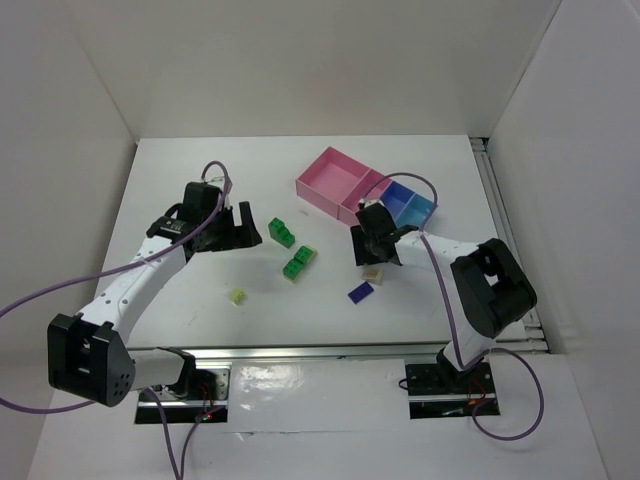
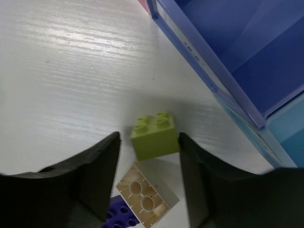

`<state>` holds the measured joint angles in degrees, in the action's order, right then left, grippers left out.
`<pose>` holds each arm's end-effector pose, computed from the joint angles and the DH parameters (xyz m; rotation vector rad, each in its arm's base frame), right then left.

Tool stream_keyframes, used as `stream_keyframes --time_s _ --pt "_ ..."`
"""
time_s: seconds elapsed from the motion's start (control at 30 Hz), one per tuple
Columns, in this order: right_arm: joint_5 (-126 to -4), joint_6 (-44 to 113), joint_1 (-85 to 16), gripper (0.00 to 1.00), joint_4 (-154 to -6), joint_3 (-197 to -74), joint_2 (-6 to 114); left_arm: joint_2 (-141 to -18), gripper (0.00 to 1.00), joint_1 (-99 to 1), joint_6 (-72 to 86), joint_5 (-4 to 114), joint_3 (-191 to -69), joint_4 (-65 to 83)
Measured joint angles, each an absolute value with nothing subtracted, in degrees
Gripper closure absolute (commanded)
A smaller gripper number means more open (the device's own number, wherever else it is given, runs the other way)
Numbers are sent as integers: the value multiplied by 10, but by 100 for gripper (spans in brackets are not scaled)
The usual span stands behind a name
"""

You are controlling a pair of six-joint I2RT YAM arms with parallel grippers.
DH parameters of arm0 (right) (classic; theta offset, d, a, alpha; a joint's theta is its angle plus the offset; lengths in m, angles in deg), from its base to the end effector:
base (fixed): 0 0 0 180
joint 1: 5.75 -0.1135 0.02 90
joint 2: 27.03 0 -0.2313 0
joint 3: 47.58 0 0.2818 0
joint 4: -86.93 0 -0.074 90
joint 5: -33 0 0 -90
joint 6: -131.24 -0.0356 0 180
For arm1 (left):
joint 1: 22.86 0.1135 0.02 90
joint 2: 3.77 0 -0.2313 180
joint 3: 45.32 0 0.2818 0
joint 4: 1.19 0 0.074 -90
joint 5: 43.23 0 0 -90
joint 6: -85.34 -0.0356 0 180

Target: Sort the legos into containers by color

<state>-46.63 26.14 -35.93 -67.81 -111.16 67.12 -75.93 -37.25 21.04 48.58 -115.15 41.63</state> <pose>0.2977 0.1657 0.1107 -0.2613 2.5102 0.0872 0.2980 -0.0776 0.2445 -0.2200 2.3802 -0.3736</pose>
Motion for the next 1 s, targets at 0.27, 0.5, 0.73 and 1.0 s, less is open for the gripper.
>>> stream_keyframes --time_s 0.27,0.5,0.73,1.0 --pt "-471 262 -361 60 -677 -1109 670 -759 0 -369 211 482 -1148 423" --pt "-452 261 -371 60 -646 -1138 604 -753 0 -367 227 442 -1148 440" --pt "-442 250 -361 60 -644 -1273 610 -673 0 -358 245 407 -1150 446" --pt "-457 240 -331 59 -652 -1486 814 -686 1 -357 280 448 -1158 457"
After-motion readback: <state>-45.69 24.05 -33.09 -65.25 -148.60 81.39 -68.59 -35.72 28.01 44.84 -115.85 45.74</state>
